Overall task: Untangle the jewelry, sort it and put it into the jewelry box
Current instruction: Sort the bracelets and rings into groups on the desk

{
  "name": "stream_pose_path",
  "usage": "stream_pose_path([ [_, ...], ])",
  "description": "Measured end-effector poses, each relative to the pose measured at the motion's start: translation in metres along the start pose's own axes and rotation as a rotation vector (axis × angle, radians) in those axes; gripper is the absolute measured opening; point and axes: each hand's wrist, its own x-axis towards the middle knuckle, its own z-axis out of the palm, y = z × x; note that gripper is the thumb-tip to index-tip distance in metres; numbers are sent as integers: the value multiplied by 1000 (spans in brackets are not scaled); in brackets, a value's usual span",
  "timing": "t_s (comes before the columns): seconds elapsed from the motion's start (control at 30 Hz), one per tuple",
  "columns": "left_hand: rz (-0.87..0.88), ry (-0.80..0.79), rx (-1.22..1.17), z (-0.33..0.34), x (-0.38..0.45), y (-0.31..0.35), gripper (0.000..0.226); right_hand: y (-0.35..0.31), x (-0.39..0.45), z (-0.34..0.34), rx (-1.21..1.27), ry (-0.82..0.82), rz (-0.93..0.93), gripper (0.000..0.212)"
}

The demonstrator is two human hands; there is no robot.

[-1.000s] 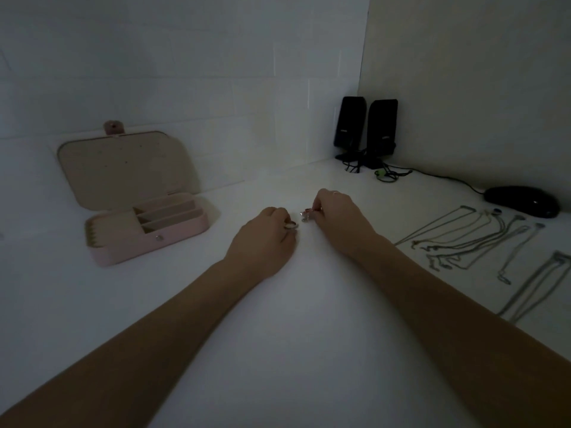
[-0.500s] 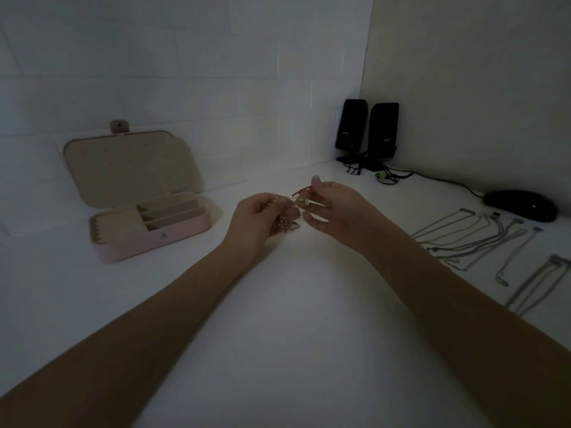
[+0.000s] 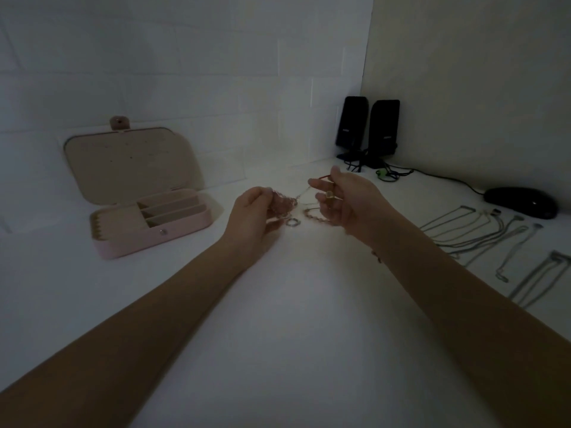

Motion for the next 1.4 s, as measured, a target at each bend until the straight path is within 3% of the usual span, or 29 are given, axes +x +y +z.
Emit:
stream_pose_path([
  [0.23, -115, 65, -300, -5, 4, 12, 16, -7, -1, -6, -214, 30, -113, 20],
  [0.37, 50, -13, 189, -10, 2, 13, 25, -6, -9, -2, -326, -170, -61, 23],
  [0.47, 32, -181, 392, -8, -3, 16, 6, -3, -16, 5, -343, -273, -36, 22],
  [0.53, 19, -265, 471, -9, -6, 17, 10, -4, -17, 6, -351, -236, -56, 21],
  [0.67, -78, -233, 486, -14, -5, 20, 22, -3, -14, -2, -444, -121, -114, 20],
  [0.83, -76, -355, 452, -15, -8, 22, 4, -2, -18, 4, -470, -244, -79, 22],
  [0.9, -42, -381, 498, -13, -11, 22, 9, -1, -19, 6, -511, -233, -93, 23],
  [1.03, 31, -245, 500, -16, -6, 22, 14, 2, -15, 1, -570, -86, -128, 21],
  [1.17, 77, -197, 803, -18, -3, 21, 14, 9, -13, 0, -608, -42, -160, 20],
  [1.4, -155, -17, 773, -26, 1, 22, 21, 10, -12, -3, -570, -15, -10, 17],
])
